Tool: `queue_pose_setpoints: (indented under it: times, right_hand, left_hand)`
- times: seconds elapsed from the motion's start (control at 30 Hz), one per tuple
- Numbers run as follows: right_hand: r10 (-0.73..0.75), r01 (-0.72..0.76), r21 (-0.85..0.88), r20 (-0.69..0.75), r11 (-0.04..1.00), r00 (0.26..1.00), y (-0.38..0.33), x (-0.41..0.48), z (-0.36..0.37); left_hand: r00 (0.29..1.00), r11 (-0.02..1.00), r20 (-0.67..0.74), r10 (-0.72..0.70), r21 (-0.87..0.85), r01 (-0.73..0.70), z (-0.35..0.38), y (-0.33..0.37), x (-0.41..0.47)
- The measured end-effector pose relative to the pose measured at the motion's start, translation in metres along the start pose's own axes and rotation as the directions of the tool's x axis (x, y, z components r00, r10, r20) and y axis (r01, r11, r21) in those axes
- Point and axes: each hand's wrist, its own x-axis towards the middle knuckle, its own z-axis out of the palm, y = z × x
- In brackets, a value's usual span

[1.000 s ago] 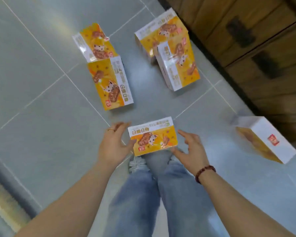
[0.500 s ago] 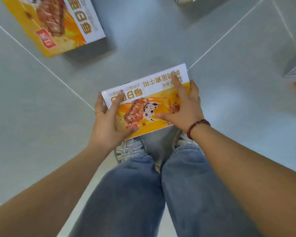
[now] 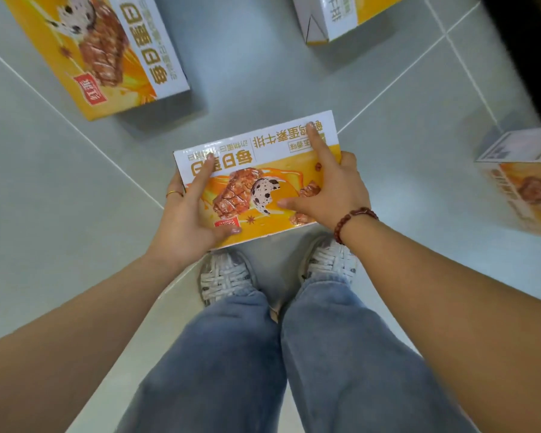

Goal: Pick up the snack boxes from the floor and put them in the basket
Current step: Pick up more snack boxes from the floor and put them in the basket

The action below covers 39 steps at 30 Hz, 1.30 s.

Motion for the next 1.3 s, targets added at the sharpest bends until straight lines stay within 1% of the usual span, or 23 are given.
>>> queue_pose_setpoints:
  times: [0.17, 0.3, 0.4, 0.53, 0.67, 0.73, 0.8, 0.9, 0.97, 1.07, 1.2, 1.3]
  right_hand:
    - [-0.054, 0.057, 0.031, -0.094, 0.998, 0.994, -0.055, -0.041, -0.082]
    - [-0.125, 0.14, 0.081, -0.161, 0.987, 0.979, -0.115, -0.097, -0.167]
    - [-0.198, 0.226, 0.126, -0.203, 0.966, 0.959, -0.163, -0.161, -0.226]
    - [-0.265, 0.291, 0.093, -0.223, 0.952, 0.938, -0.22, -0.258, -0.293]
    - [-0.33, 0.362, 0.093, -0.249, 0.928, 0.911, -0.265, -0.342, -0.341]
    - [-0.38, 0.416, 0.08, -0.28, 0.906, 0.882, -0.283, -0.374, -0.359]
    - [-0.42, 0.453, 0.052, -0.293, 0.89, 0.859, -0.299, -0.402, -0.371]
    - [-0.497, 0.529, 0.018, -0.315, 0.848, 0.808, -0.32, -0.425, -0.392]
    - [-0.555, 0.586, -0.002, -0.321, 0.811, 0.767, -0.335, -0.439, -0.409]
    - [-0.613, 0.633, -0.049, -0.317, 0.773, 0.724, -0.354, -0.448, -0.43]
    - [-0.735, 0.741, -0.116, -0.295, 0.662, 0.611, -0.382, -0.451, -0.465]
    - [-0.815, 0.812, -0.138, -0.237, 0.567, 0.529, -0.394, -0.45, -0.49]
  left_hand:
    - [0.99, 0.991, -0.063, 0.13, 0.02, -0.129, -0.068, 0.072, -0.023]
    - [0.965, 0.973, -0.129, 0.227, 0.075, -0.219, -0.145, 0.152, -0.071]
    - [0.95, 0.967, -0.188, 0.248, 0.101, -0.232, -0.203, 0.208, -0.132]
    - [0.925, 0.958, -0.251, 0.285, 0.106, -0.266, -0.27, 0.272, -0.231]
    - [0.885, 0.937, -0.307, 0.35, 0.135, -0.324, -0.326, 0.316, -0.316]
    - [0.857, 0.925, -0.348, 0.38, 0.157, -0.346, -0.346, 0.33, -0.349]
    - [0.835, 0.924, -0.396, 0.382, 0.19, -0.332, -0.36, 0.34, -0.38]
    - [0.768, 0.912, -0.492, 0.409, 0.198, -0.359, -0.377, 0.352, -0.414]
    - [0.707, 0.902, -0.563, 0.429, 0.231, -0.363, -0.391, 0.361, -0.434]
    - [0.67, 0.899, -0.602, 0.435, 0.242, -0.366, -0.404, 0.374, -0.448]
    - [0.577, 0.909, -0.714, 0.396, 0.213, -0.359, -0.413, 0.4, -0.467]
    - [0.515, 0.929, -0.789, 0.336, 0.186, -0.321, -0.407, 0.42, -0.477]
